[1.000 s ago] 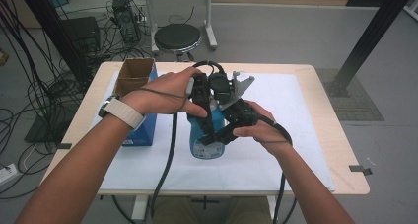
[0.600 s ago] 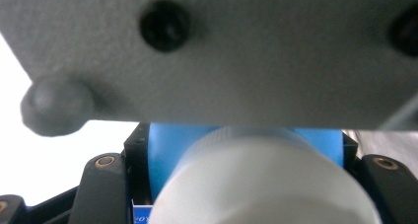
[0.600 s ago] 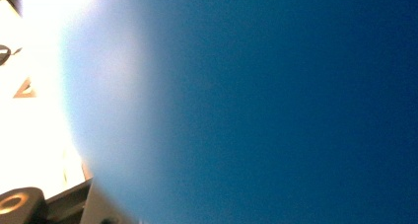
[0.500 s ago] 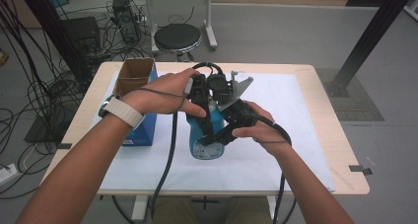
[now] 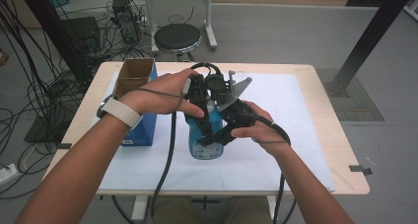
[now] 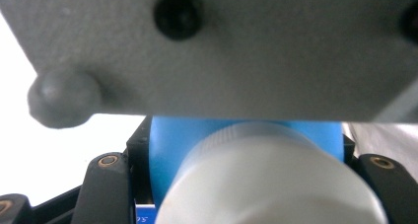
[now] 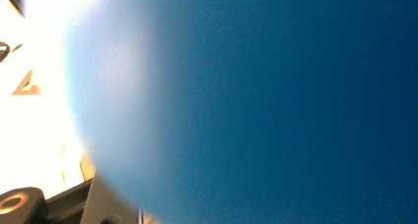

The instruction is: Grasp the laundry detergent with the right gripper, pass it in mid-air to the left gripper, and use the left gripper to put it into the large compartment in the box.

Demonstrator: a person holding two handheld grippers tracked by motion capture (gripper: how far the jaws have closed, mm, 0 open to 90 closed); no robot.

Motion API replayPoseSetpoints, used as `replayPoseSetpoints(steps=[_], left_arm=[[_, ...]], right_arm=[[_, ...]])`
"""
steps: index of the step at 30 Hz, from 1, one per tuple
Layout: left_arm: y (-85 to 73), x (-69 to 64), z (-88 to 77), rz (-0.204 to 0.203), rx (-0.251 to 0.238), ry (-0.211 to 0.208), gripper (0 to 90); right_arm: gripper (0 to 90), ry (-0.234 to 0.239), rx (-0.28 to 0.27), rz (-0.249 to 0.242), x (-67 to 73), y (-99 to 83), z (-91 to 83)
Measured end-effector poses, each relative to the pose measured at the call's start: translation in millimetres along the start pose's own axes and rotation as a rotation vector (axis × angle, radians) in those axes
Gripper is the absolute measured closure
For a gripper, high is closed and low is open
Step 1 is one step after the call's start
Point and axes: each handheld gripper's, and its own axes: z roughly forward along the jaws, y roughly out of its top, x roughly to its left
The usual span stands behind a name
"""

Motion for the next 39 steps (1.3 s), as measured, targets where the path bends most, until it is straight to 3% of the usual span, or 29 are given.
replayPoseSetpoints(steps=[5, 9, 11, 25, 39], left_arm=[[-1.4, 0.7, 1.0, -0.004, -0.004, -0.006, 38.4], [-2.2, 1.9, 1.5, -0.001, -0.005, -0.008, 38.4], [-2.5, 1.8, 1.8, -0.004, -0.006, -0.010, 38.4], [-3.7, 2.2, 2.4, -0.008, -0.015, -0.007, 38.4], [-5.4, 2.7, 2.1, -0.009, -0.026, -0.009, 38.4]], right_arm=[[43.3, 0.007, -0.003, -0.019, -1.8, -0.7, 0.7], [43.3, 0.003, 0.006, 0.002, -0.6, -0.4, 1.5], [43.3, 0.011, 0.001, -0.016, -2.4, -0.9, 1.7], [43.3, 0.008, 0.004, -0.018, -2.8, -0.6, 2.1], [43.2, 0.023, 0.008, -0.001, -1.9, 0.4, 2.3]])
